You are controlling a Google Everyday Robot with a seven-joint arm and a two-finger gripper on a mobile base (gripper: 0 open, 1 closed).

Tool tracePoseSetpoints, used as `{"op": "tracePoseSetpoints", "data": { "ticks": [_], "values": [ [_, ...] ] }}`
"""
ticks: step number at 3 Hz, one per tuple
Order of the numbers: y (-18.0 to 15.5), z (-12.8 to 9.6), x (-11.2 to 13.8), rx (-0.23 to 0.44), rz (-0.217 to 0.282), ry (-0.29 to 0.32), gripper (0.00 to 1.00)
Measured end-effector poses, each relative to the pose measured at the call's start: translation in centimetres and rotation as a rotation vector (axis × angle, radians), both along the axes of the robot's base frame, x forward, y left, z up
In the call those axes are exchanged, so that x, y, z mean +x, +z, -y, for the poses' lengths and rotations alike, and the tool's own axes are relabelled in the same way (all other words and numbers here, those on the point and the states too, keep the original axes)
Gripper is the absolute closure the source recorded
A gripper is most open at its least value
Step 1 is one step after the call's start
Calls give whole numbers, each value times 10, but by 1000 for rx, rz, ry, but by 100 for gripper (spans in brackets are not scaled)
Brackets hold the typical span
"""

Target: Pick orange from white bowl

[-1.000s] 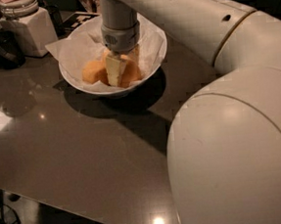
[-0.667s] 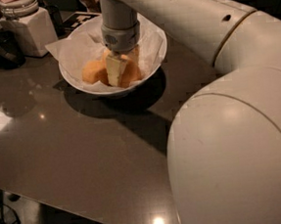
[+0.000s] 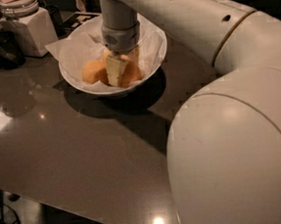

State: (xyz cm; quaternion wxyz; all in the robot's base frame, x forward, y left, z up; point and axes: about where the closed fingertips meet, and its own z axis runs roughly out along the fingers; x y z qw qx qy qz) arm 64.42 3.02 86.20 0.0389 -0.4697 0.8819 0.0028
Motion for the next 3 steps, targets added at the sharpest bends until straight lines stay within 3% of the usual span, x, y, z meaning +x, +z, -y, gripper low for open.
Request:
{"op": "tracePoseSetpoints", "data": {
  "ticks": [1,2,3],
  "values": [
    [11,-2,2,36,28,40,100],
    [47,1,-1,90,59,117,100],
    [44,-4,5,99,75,116,100]
  ]
}}
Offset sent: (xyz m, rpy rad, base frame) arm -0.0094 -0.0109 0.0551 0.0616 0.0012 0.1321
